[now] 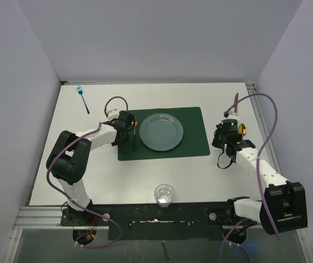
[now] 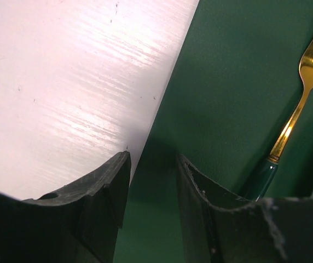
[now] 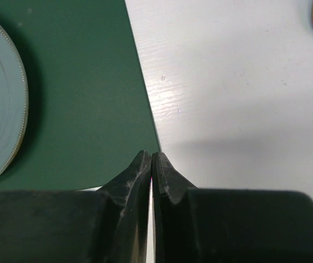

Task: Set the dinner table for one person
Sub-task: Adjust the napkin at the center of the board.

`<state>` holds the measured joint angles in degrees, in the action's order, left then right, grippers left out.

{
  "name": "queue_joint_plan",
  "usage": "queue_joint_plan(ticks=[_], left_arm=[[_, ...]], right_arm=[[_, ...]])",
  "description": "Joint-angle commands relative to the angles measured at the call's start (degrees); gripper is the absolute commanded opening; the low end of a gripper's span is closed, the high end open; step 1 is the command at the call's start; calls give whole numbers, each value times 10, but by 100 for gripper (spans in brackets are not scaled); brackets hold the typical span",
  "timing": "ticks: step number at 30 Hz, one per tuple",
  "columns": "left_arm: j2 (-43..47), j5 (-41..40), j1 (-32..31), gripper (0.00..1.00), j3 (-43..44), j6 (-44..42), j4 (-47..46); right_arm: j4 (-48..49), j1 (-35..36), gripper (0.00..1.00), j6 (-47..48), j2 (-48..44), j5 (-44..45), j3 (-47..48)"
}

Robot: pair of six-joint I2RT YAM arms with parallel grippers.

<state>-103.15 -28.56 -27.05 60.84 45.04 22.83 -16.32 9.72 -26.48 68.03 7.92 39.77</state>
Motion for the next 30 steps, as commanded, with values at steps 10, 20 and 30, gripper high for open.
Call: queue_joint_plan(ticks=[10,20,30], left_arm=[[62,31,24,38,-1,8,-37],[54,29,46,37,10,-18,-27],[26,45,50,37,25,-27,-38]], right_arm=[[134,-5,0,5,169,-25,40],[140,-3,0,-13,283,-86,84],[104,8,0,-17,266,-89,61]])
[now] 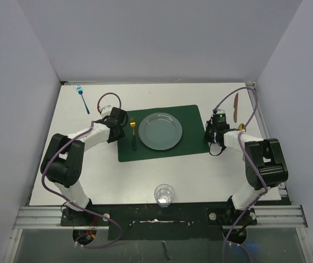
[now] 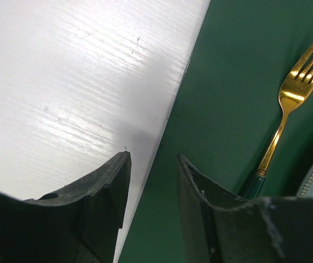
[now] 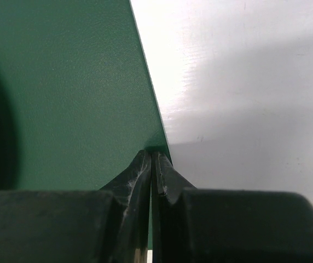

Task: Set the dinner table for one person
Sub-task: Adjust the napkin at the center of the board.

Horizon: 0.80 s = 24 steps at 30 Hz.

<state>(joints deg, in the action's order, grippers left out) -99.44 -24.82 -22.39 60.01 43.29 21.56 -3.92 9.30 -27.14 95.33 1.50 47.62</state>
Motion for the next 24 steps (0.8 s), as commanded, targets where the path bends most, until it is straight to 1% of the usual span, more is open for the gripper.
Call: queue_joint_plan(ticks=[1,13,18,24], left_arm=[[-14,10,3,36,36,-11,-25],[-15,24,3,36,32,-10,-40],[-9,31,3,36,27,-10,-44],[4,21,4,36,21,-9,-36]], right_arm=[[-26,14,0,-10,-12,-25,-21],[-95,29,0,-13,-95,3,-52],[-111,29,0,-6,-90,24,-32],[-119,29,0,0,-72,27,-4]])
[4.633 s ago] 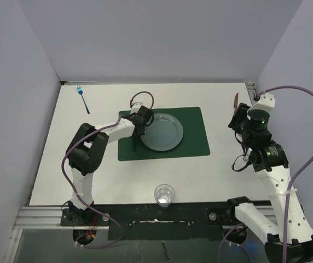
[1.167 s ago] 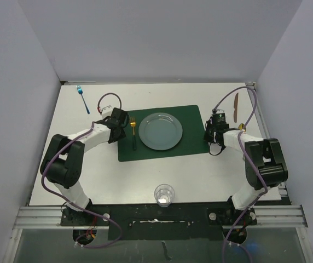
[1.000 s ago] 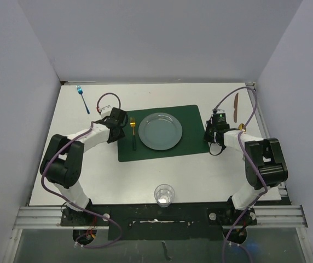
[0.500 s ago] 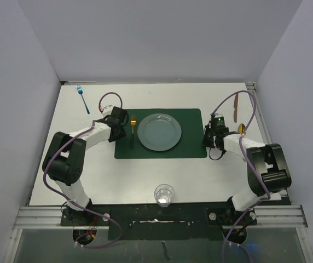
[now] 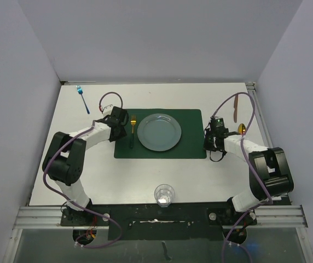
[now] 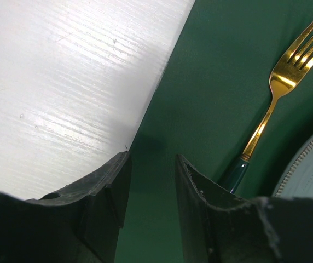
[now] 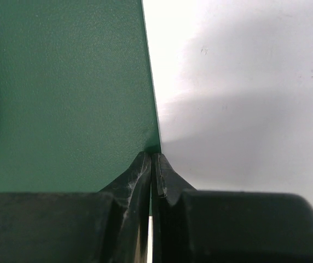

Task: Set the dinner table for one person
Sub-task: Adjust the napkin at the center of the board.

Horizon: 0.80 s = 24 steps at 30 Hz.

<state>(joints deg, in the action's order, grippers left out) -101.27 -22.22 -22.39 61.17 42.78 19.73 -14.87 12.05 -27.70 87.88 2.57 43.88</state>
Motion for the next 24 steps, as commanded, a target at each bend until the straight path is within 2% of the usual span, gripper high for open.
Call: queue_joint_plan(ticks=[1,12,24], left_arm=[[26,-13,4,36,10,-2,-14],[123,-27,11,37,2,-2,-17],[98,63,12,34,-59,0,-55]], right_arm=[[-11,2,0,6,3,15,37],[-40,1,1,23,-39,23,93],[-19,1,1,13,-7,11,86]])
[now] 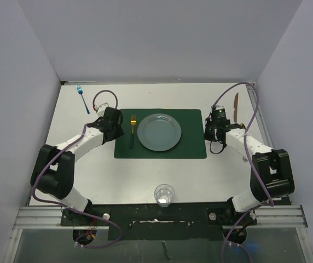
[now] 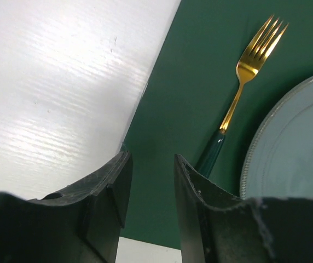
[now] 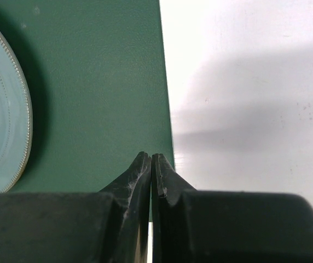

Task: Set the dinner table for one person
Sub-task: Adjust the napkin at the center of the board.

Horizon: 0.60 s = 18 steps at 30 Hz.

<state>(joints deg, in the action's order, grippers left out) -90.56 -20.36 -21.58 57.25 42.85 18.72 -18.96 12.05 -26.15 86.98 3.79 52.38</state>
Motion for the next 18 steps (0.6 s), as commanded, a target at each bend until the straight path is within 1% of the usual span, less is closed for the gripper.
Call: queue_joint_plan(ticks=[1,6,11,18], left_arm=[[-11,51,4,34,-25,0,-50],[-21,50,3,33,-30,-2,-47],[-7,47,6,33,-17,-9,-50],[-13,84,14,31,12,-18,-41]], right_arm=[[24,1,1,-2,4,-1,-1],[28,2,1,-4,8,-3,-7],[28,1,1,-3,1,-1,-2],[21,2,2,0,-10,5,16]])
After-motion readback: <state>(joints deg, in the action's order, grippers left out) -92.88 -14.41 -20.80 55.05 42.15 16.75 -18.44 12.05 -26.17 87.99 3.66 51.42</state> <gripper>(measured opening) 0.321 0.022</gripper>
